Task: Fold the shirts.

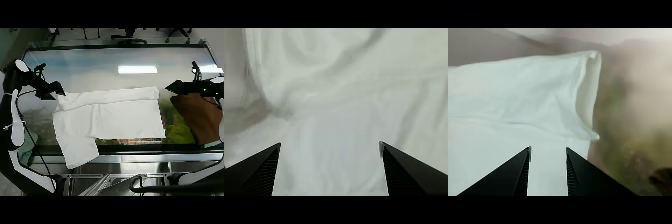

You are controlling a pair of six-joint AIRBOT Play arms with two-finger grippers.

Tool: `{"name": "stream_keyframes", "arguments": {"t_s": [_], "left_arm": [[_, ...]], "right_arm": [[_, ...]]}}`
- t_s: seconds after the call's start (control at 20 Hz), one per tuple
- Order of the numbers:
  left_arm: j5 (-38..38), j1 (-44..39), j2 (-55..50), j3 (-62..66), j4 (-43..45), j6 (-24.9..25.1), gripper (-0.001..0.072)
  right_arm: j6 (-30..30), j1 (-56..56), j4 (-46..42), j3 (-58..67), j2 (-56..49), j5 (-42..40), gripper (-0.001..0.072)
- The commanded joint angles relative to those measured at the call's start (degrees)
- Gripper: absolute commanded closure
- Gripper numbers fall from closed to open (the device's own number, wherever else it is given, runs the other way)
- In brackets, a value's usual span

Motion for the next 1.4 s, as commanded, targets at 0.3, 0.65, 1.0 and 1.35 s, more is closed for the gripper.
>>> {"name": "stream_keyframes", "arguments": {"t_s": [0.3,0.65,1.0,1.35], "left_arm": [[-2.1,0.3,24.7,-41.5,0.6,-0.7,0.0001],[7.6,2.9,35.7,-63.9,3.8,-1.0,0.0001],[17.4,8.0,30.4,-72.2,-5.1,0.6,0.0001],[13.2,1.7,20.0,-66.6,-12.1,6.4,0.0497]], "right_arm": [[1.4,-1.6,-4.2,-19.2,9.6,4.6,0.0441],[0.6,-1.6,-3.1,-21.9,10.4,4.3,0.0441],[-0.3,-1.6,-2.7,-21.9,10.4,4.5,0.0441],[-0.3,-1.7,-2.8,-21.9,10.4,5.5,0.0441]]}}
